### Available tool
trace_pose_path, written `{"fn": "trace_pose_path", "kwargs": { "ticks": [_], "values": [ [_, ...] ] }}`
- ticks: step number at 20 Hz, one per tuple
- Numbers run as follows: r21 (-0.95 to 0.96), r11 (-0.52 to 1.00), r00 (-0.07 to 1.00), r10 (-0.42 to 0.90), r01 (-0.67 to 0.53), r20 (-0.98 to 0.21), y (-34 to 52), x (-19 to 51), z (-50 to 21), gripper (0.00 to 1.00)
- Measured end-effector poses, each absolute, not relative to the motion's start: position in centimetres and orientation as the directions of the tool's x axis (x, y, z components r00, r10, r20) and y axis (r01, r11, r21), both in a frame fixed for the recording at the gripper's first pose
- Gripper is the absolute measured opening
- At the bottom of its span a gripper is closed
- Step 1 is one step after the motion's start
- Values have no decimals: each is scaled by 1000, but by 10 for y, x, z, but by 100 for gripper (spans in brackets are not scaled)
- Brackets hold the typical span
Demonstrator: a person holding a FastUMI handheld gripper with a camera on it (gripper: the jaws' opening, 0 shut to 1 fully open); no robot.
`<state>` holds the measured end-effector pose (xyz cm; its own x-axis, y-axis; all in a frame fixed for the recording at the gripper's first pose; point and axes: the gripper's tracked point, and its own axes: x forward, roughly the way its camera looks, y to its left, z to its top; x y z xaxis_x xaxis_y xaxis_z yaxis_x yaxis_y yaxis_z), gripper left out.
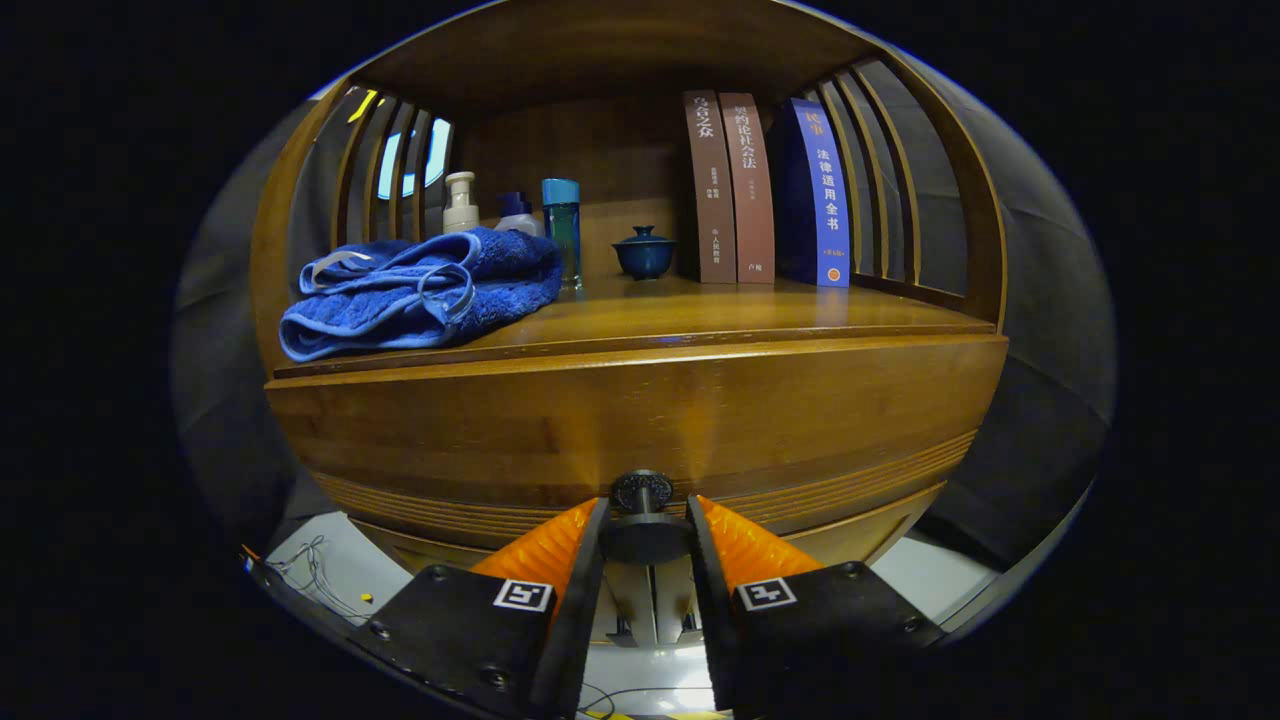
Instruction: Pull open the drawer, take out the items inside it, and place them on the countertop above the cabinet.
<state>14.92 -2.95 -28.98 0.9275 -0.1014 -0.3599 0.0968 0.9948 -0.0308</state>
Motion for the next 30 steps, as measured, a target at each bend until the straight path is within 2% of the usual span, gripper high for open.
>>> {"fn": "trace_pose_path", "kwargs": {
  "ticks": [1, 2, 7, 8, 15, 22, 30],
  "values": [
    [-49, 995, 928, -100, 89, -358, -29, 150, -289, 53],
    [-57, 995, 928, -95, 79, -360, -29, 147, -289, 45],
    [-77, 996, 926, -68, 42, -371, -30, 151, -292, 45],
    [-74, 996, 924, -65, 40, -376, -28, 143, -285, 36],
    [-87, 996, 909, -63, 29, -413, -29, 129, -291, 36],
    [-88, 996, 895, -53, 16, -442, -24, 66, -289, 36],
    [-86, 995, 875, -89, 55, -476, -22, -3, -291, 36]
  ]
}}
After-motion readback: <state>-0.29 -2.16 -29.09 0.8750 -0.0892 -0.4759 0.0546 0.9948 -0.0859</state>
